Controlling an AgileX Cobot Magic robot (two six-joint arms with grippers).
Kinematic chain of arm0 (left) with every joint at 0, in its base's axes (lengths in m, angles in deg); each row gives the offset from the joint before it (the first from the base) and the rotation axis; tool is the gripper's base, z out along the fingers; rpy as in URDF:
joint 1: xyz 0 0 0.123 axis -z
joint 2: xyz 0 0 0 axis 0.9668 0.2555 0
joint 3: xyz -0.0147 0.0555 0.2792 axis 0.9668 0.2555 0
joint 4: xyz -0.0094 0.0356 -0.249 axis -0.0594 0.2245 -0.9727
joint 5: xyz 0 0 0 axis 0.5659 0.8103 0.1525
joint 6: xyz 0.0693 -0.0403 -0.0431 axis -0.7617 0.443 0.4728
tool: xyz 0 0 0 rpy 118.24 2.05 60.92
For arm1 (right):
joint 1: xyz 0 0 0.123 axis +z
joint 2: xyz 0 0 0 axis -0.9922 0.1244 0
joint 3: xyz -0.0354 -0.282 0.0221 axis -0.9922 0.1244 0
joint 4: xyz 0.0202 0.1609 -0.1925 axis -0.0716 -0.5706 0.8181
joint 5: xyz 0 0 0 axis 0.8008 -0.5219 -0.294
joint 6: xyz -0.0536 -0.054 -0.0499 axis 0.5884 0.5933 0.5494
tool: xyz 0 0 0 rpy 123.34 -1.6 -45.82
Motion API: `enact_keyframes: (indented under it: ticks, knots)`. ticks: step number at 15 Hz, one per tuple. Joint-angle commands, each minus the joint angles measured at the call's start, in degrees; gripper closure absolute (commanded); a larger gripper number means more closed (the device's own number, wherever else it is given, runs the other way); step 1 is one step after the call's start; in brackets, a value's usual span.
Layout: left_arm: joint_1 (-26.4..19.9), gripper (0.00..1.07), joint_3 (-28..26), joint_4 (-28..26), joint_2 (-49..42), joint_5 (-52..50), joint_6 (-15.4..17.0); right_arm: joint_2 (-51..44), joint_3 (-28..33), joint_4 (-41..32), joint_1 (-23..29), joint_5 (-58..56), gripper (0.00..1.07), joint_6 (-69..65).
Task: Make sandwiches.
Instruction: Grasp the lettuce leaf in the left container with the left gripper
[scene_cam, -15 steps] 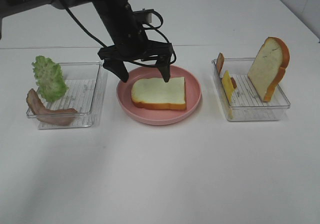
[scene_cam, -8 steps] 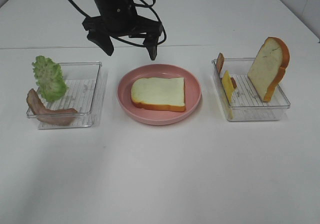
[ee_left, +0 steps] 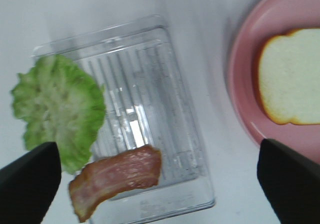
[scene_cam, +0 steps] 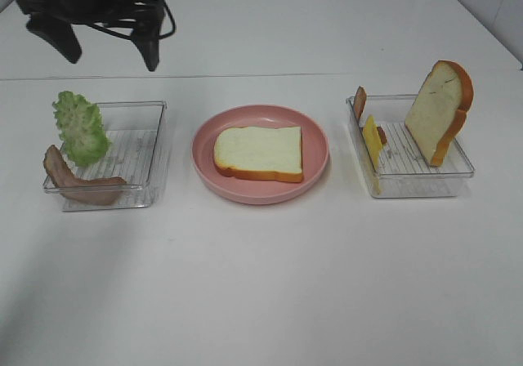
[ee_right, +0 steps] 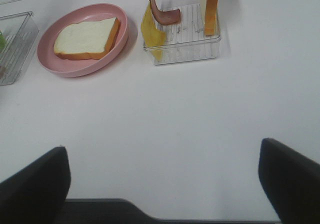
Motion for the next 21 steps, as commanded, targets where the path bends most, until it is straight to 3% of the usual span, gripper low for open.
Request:
enact_keyframes:
  ticks: [1,7,12,17,20,21]
  knots:
    - [-5.0,0.07,0.7,0.0,-1.3,5.7,-1.9,-1.9,-0.2,0.0,-0.2,0.4,0.09,-0.3]
    - [-13.0,0.07,0.7,-0.7,0.6,5.6,-4.0,-1.9,-0.2,0.0,-0.2,0.4,0.09,-0.3]
    - [-13.3,0.07,0.7,-5.3,6.4,1.6,-5.2,-1.9,-0.2,0.0,-0.2,0.4,0.09,-0.3]
    - [-12.1,0.09,0.7,-4.6,9.9,0.7,-5.4,-1.9,-0.2,0.0,-0.2,0.4,0.09,-0.3]
    - [-12.0,0.18,0.7,-3.1,11.2,0.9,-5.2,-1.9,-0.2,0.0,-0.2,0.4,0.09,-0.3]
    - [-12.0,0.27,0.7,-2.9,11.3,-0.1,-5.2,-1.9,-0.2,0.0,-0.2,0.4,0.09,-0.3]
